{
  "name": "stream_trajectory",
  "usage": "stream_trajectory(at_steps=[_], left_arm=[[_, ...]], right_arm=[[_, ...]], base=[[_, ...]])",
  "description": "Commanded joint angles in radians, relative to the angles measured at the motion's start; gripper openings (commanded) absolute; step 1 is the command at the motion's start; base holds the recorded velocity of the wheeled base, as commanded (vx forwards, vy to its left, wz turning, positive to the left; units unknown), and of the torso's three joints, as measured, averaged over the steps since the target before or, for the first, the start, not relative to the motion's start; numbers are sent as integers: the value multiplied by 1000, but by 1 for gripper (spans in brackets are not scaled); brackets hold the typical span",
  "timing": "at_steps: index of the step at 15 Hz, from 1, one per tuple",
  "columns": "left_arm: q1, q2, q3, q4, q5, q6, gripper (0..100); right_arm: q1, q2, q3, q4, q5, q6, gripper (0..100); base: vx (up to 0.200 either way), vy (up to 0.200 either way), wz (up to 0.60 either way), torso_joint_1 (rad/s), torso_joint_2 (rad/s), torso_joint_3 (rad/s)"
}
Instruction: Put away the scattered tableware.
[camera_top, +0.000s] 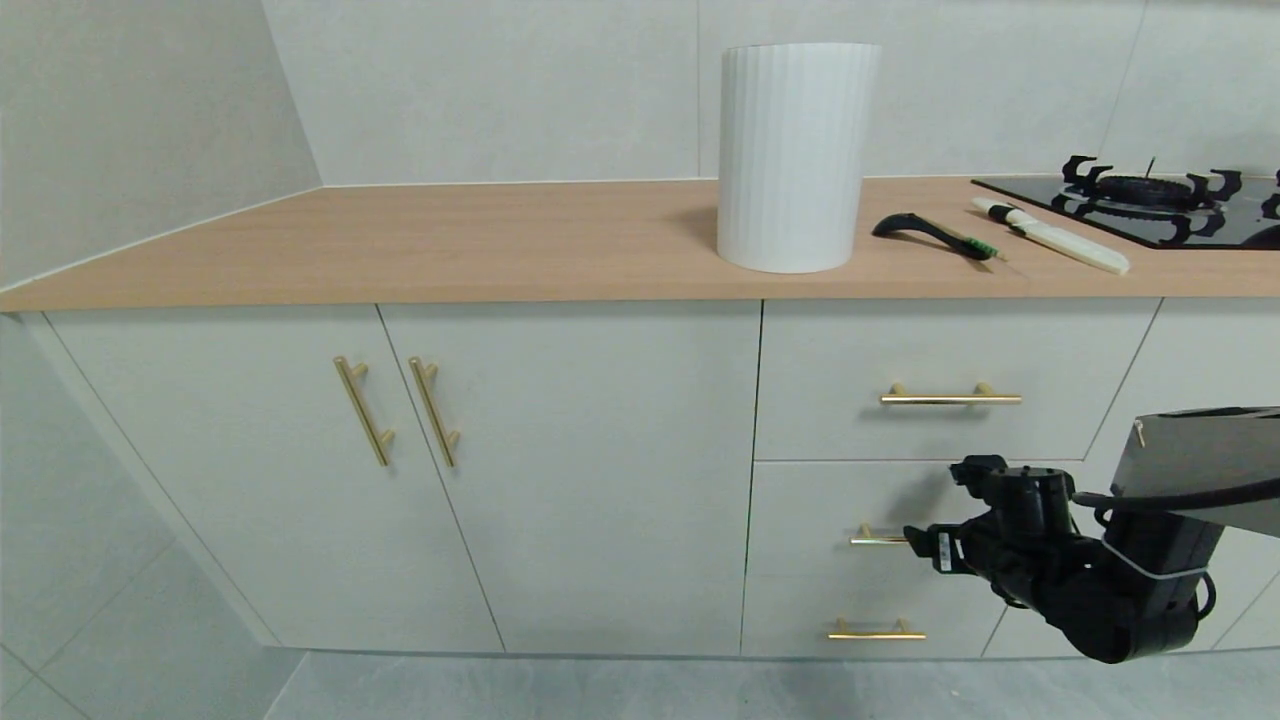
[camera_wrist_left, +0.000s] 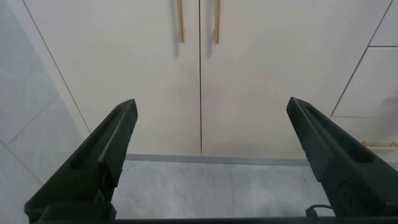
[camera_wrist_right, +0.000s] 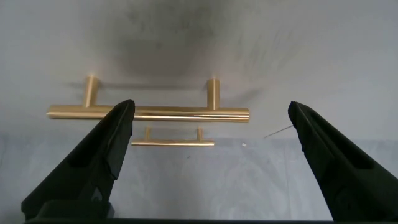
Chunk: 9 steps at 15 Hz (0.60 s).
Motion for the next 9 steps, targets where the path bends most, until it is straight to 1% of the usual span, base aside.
stream_trajectory(at_steps=[1,3,5,7,9], left_arm=[[0,0,0,-1,0,0,100],[0,0,0,-1,0,0,100],[0,0,0,-1,0,0,100],[0,0,0,-1,0,0,100],[0,0,0,-1,0,0,100]], right_arm=[[0,35,-20,-2,0,9,100],[0,53,-39,-3,-1,23,100],[0,98,-68,-60,-44,33,100],[0,136,-76,-103,-52,29,100],[0,142,-68,-100,-50,28,100]], base=[[0,0,0,0,0,0],[0,0,0,0,0,0],[0,0,0,0,0,0],[0,0,0,0,0,0],[0,0,0,0,0,0]])
